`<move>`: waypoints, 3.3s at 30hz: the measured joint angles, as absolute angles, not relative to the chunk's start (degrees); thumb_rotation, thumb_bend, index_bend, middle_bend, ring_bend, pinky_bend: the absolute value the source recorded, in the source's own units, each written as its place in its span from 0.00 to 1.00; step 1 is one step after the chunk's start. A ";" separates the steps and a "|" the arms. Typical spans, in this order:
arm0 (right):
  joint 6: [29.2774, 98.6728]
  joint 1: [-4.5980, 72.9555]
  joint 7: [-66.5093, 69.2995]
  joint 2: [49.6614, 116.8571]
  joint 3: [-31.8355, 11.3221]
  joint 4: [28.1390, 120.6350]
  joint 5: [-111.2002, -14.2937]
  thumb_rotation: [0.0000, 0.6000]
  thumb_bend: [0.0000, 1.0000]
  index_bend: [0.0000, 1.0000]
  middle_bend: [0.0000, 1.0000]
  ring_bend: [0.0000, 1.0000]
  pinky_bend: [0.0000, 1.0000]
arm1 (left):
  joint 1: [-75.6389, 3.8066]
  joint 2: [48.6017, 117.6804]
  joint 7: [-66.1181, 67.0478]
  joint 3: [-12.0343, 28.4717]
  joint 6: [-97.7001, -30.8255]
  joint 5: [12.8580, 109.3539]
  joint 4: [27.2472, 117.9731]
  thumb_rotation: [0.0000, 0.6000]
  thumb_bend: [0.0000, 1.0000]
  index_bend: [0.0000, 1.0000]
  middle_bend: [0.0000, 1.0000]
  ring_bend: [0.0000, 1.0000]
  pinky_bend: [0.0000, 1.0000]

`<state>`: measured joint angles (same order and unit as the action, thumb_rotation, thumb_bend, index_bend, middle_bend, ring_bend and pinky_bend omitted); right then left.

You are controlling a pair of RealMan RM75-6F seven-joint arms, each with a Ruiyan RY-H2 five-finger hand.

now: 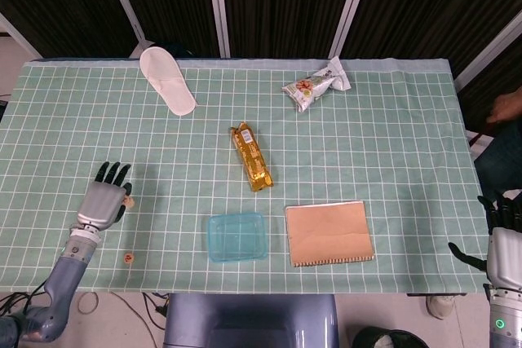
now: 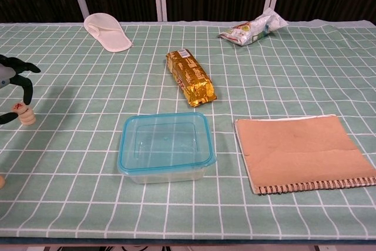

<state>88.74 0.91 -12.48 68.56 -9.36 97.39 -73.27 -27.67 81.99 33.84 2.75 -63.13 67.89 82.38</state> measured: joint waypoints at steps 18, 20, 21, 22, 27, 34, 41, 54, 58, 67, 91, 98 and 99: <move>88.47 0.90 -12.60 68.42 -9.37 97.66 -72.77 1.00 0.20 0.15 0.07 0.07 0.00 | -27.82 82.43 33.99 2.80 -63.19 67.59 81.96 1.00 0.35 0.42 0.07 0.00 0.07; 88.40 0.89 -12.63 68.35 -9.40 97.75 -72.62 1.00 0.20 0.15 0.07 0.07 0.00 | -27.85 82.51 34.18 2.78 -63.22 67.55 81.98 1.00 0.35 0.42 0.07 0.00 0.07; 88.40 0.91 -12.70 68.34 -9.40 97.76 -72.62 1.00 0.20 0.15 0.07 0.07 0.00 | -27.86 82.52 34.20 2.78 -63.24 67.54 82.04 1.00 0.35 0.42 0.07 0.00 0.07; 88.42 0.91 -12.75 68.33 -9.40 97.77 -72.62 1.00 0.20 0.15 0.07 0.07 0.00 | -27.86 82.53 34.19 2.77 -63.27 67.57 82.09 1.00 0.35 0.42 0.07 0.00 0.07; 88.43 0.90 -12.86 68.34 -9.37 97.82 -72.56 1.00 0.20 0.15 0.07 0.07 0.00 | -27.80 82.39 34.03 2.66 -63.65 68.06 82.40 1.00 0.35 0.41 0.07 0.00 0.07; 88.48 0.90 -13.02 68.35 -9.37 97.86 -72.50 1.00 0.20 0.15 0.07 0.07 0.00 | -27.59 82.12 33.27 2.59 -64.39 68.91 82.94 1.00 0.35 0.39 0.07 0.00 0.07; 88.56 0.90 -13.17 68.39 -9.40 97.88 -72.44 1.00 0.20 0.15 0.07 0.07 0.00 | -26.86 80.88 30.34 1.68 -66.23 72.96 85.16 1.00 0.34 0.38 0.07 0.00 0.07; 88.87 0.72 -13.21 68.38 -9.54 98.11 -72.12 1.00 0.20 0.15 0.07 0.07 0.00 | -23.20 76.00 26.78 -5.83 -69.28 83.48 90.87 1.00 0.33 0.39 0.07 0.00 0.07; 89.01 0.69 -13.28 68.38 -9.53 98.17 -72.22 1.00 0.20 0.15 0.07 0.07 0.00 | -21.95 75.96 25.77 -7.69 -69.69 85.81 90.01 1.00 0.33 0.39 0.07 0.00 0.07; 89.24 0.60 -13.29 68.45 -9.60 98.19 -72.16 1.00 0.20 0.15 0.07 0.07 0.00 | -20.41 77.33 24.06 -9.73 -69.12 88.41 86.59 1.00 0.33 0.39 0.07 0.00 0.07; 89.31 0.59 -13.37 68.50 -9.87 98.17 -71.75 1.00 0.20 0.15 0.07 0.07 0.00 | -16.81 77.55 21.60 -11.51 -71.51 93.73 83.90 1.00 0.33 0.40 0.07 0.00 0.06; 89.38 0.56 -13.33 68.48 -9.97 98.23 -71.61 1.00 0.20 0.15 0.07 0.07 0.00 | -16.44 77.77 21.81 -11.08 -71.27 93.85 83.56 1.00 0.33 0.41 0.07 0.00 0.06; 89.35 0.55 -13.34 68.47 -9.97 98.25 -71.54 1.00 0.20 0.15 0.07 0.07 0.00 | -16.40 77.80 21.92 -11.06 -71.15 93.84 83.48 1.00 0.33 0.41 0.07 0.00 0.06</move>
<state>89.35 0.55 -13.34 68.47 -9.97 98.25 -71.54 -16.40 77.80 21.92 -11.06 -71.15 93.84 83.48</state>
